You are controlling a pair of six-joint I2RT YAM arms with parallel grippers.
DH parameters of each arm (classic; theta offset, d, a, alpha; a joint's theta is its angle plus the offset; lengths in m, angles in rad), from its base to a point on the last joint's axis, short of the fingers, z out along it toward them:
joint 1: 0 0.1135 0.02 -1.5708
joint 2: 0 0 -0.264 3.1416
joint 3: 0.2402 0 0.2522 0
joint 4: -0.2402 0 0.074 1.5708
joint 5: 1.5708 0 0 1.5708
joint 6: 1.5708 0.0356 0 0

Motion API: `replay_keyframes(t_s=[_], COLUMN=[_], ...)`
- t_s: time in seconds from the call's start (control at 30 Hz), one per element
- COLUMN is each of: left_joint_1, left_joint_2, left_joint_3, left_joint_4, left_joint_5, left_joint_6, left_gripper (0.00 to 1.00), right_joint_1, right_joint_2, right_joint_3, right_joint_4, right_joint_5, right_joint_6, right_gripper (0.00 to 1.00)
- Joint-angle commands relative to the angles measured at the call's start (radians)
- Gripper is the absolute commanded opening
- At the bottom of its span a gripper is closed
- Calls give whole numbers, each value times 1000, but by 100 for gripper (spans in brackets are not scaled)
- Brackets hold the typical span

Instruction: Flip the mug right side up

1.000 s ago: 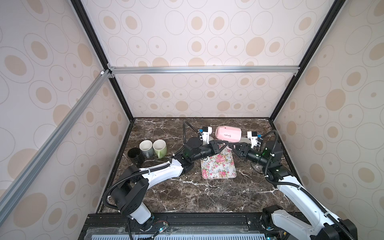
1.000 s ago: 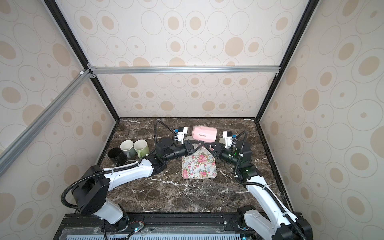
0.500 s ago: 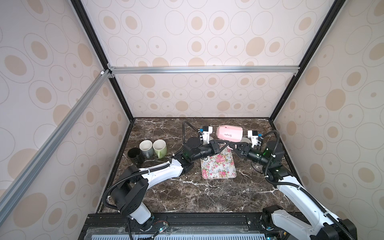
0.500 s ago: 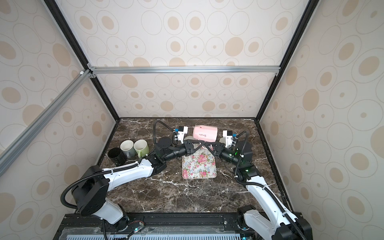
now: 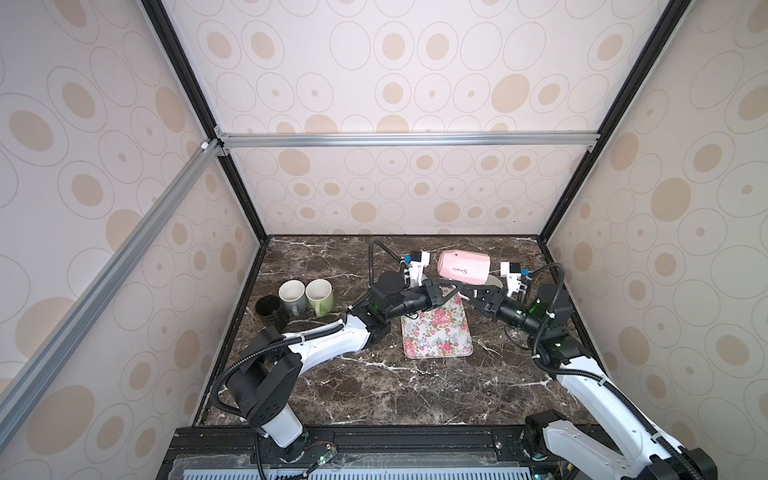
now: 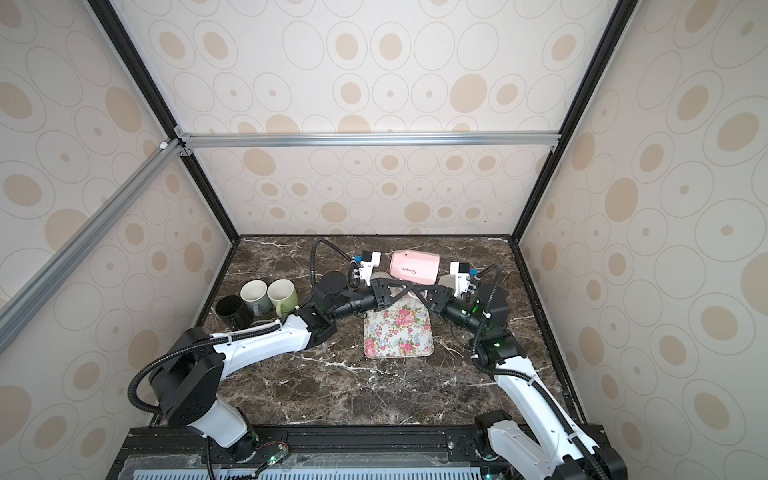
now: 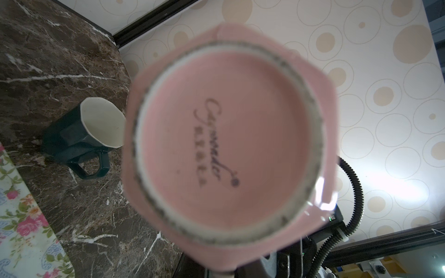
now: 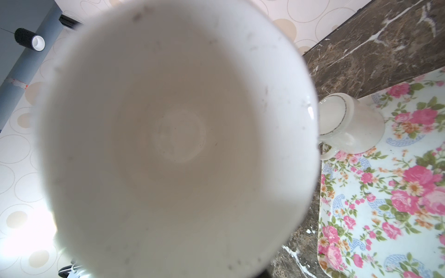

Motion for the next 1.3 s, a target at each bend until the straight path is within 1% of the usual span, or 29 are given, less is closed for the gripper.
replay_keyframes(t_s=[0.0,0.07,0.17,0.23,0.27,0.3,0.33,0.4,0.47,0.53,0.67,0.83,1.0,1.1,1.23,1.27], left_joint_1=[-15,-15,-15,-15,-13,-11,-8,-2,6,11,14,19,21,20,21,23], left_joint_2=[23,18,18,18,16,10,4,-17,-37,-57,-97,-138,-197,-239,-311,-333], left_joint_3=[19,15,22,24,23,17,6,-20,-33,-38,-44,-63,-106,-132,-156,-164], left_joint_4=[-42,-55,-90,-92,-86,-81,-75,-66,-78,-119,-204,-244,-284,-319,-414,-462], left_joint_5=[7,0,-15,-14,-10,-13,-21,-42,-42,-84,-128,-158,-208,-248,-323,-346], left_joint_6=[82,90,112,121,129,132,131,136,152,173,215,227,246,264,314,329], left_gripper=[0,1,14,34,51,65,74,98,98,98,98,98,98,98,98,98], right_joint_1=[18,18,18,18,18,18,18,18,18,18,18,17,18,18,18,17], right_joint_2=[-34,-37,-50,-53,-55,-57,-57,-47,-29,-19,-11,7,8,1,-15,-19], right_joint_3=[-3,-16,-32,-35,-41,-56,-74,-111,-103,-89,-84,-83,-78,-69,-40,-29], right_joint_4=[48,48,40,31,46,70,104,174,162,130,94,74,1,-33,-112,-145], right_joint_5=[-32,-32,-10,1,7,22,39,62,51,33,50,55,64,73,91,102], right_joint_6=[10,13,15,12,15,34,61,106,92,66,38,21,-28,-57,-120,-139], right_gripper=[0,0,0,0,0,0,0,0,0,0,0,0,0,0,0,0])
